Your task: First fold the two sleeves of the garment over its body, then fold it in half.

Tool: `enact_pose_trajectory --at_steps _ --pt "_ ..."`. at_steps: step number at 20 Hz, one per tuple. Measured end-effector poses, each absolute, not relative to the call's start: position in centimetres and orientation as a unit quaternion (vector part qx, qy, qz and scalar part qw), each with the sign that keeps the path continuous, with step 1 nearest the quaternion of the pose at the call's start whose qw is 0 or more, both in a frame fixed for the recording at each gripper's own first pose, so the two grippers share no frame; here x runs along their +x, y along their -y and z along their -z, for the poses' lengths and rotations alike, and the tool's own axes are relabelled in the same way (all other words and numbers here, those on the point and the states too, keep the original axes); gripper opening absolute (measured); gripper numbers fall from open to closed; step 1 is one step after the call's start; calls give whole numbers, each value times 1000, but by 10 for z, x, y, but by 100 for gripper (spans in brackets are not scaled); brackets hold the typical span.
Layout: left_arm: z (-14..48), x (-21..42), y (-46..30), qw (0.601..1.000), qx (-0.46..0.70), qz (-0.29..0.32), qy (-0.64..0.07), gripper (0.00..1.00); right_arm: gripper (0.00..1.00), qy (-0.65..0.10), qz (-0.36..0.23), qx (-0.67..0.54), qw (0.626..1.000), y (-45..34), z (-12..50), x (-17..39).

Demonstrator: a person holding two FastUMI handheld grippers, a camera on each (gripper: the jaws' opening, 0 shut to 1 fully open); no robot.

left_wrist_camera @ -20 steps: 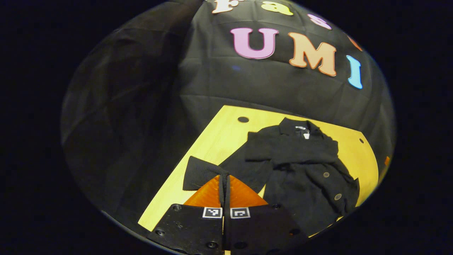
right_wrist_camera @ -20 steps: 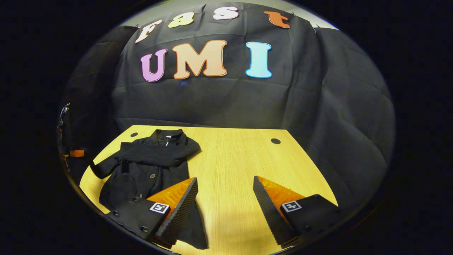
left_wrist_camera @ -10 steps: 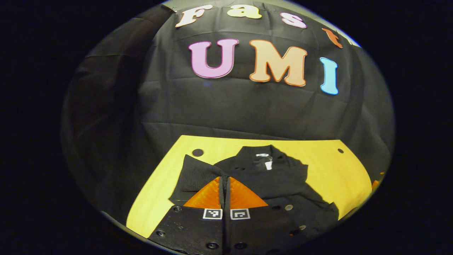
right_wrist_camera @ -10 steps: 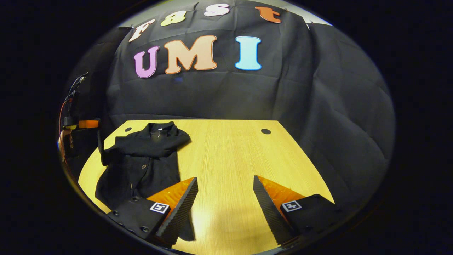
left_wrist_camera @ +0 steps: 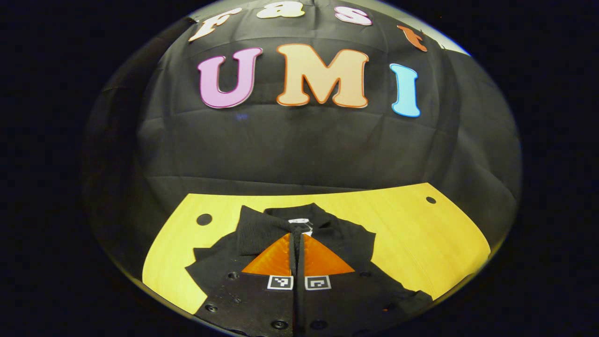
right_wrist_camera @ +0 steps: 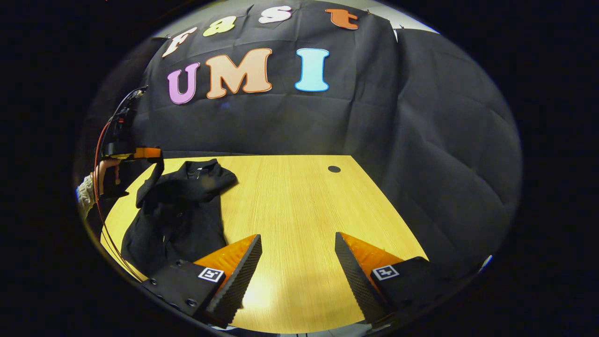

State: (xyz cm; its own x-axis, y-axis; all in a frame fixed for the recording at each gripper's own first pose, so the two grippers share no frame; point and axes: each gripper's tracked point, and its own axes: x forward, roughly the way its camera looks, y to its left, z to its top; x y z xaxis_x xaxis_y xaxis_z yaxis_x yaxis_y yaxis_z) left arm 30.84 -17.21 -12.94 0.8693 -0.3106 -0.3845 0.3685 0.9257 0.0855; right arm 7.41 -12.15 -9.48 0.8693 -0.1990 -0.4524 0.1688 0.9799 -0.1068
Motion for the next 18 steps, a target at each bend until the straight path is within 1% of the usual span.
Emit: enact_pose_trajectory --at_steps 4,6,7,8,9,15,18 --pt "155 314 214 955 68 202 -205 0 99 -249 106 -30 962 123 105 60" --pt "169 316 226 952 74 204 -217 0 100 -255 110 -26 960 124 110 56" --pt "175 318 232 950 76 208 -219 0 99 -255 112 -25 960 124 110 55" --pt "180 319 240 949 76 212 -220 0 100 -252 113 -23 961 124 110 55" --pt "185 319 247 948 77 217 -221 0 99 -249 113 -19 962 123 109 55" --pt "214 317 273 942 79 228 -233 0 100 -247 116 -10 962 118 123 56" --pt "221 313 276 942 82 223 -237 1 99 -251 110 -10 962 112 130 57"
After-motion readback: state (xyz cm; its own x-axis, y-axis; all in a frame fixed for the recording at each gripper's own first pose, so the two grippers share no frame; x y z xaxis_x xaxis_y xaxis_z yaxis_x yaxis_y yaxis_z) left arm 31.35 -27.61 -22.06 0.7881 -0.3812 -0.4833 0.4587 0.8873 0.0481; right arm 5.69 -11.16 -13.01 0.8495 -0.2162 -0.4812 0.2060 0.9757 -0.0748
